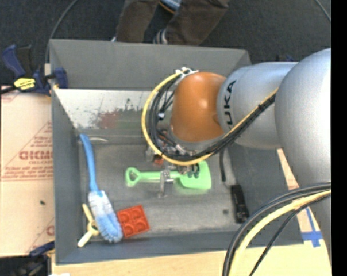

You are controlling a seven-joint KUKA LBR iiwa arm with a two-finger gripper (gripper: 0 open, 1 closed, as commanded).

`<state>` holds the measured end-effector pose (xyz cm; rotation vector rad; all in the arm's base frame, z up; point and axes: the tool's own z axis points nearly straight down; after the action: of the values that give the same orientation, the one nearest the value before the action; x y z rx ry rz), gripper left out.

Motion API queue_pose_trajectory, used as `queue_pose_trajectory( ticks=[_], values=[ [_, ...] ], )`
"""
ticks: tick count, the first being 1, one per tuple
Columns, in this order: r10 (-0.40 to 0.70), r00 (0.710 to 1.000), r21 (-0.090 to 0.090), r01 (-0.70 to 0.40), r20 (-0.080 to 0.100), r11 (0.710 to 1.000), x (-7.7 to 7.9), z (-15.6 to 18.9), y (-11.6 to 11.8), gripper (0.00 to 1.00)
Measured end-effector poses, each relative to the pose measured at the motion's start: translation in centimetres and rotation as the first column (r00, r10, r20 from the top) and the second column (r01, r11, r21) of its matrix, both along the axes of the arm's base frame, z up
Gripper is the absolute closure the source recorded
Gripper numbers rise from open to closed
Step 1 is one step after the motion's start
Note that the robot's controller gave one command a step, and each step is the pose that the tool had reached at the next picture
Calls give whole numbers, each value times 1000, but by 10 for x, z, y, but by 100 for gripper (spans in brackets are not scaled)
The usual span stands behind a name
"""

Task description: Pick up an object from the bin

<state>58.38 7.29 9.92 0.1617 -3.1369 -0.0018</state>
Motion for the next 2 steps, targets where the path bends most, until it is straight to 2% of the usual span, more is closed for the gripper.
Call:
queue_pose_trajectory(
  ticks=[1,2],
  values=[
    [53,998,2,-53,25,999,-4,-28,-21,0],
    [-74,997,4,74,12,997,2,-28,-17,100]
  ],
)
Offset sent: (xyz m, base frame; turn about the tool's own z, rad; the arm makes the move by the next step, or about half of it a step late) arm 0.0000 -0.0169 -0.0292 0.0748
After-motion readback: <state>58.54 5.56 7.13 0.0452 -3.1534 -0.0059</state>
